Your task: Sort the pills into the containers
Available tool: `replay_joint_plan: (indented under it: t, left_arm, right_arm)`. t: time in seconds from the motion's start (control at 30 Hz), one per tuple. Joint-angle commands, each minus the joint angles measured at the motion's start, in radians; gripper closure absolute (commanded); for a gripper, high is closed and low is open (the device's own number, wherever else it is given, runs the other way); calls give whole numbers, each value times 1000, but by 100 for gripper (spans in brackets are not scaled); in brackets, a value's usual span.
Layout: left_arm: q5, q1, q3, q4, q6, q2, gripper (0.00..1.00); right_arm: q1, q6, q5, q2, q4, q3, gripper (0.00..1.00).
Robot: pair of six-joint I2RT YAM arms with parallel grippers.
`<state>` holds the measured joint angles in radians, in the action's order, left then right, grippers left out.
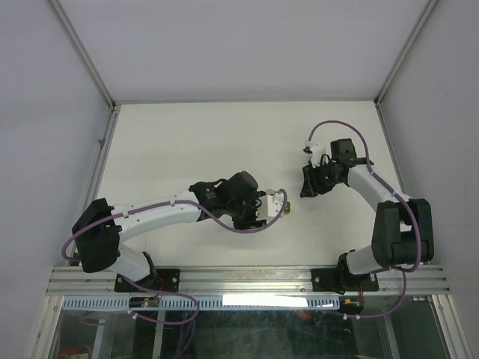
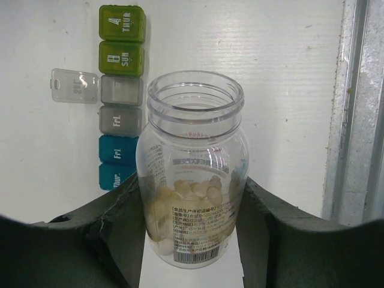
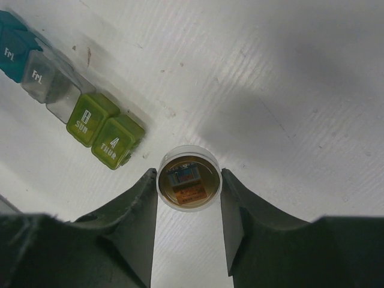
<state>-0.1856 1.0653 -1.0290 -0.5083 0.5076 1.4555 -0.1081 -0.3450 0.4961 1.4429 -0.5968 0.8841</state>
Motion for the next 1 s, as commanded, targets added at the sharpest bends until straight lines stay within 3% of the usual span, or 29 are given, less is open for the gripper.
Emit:
replay_joint_plan:
  t: [0.0,0.53,0.97]
  left_arm:
    - [4,-6,-112,-111,123,56,100]
    - [17,-115,-253,-273,197,214,100]
    - [97,-131,-392,-341,117,362,100]
  right_arm:
    - [-10,-13,-22,9,10,28,81]
    - [-33,-29,-39,84,-6,42,76]
    - [-33,-32,-46,95,-12,50,73]
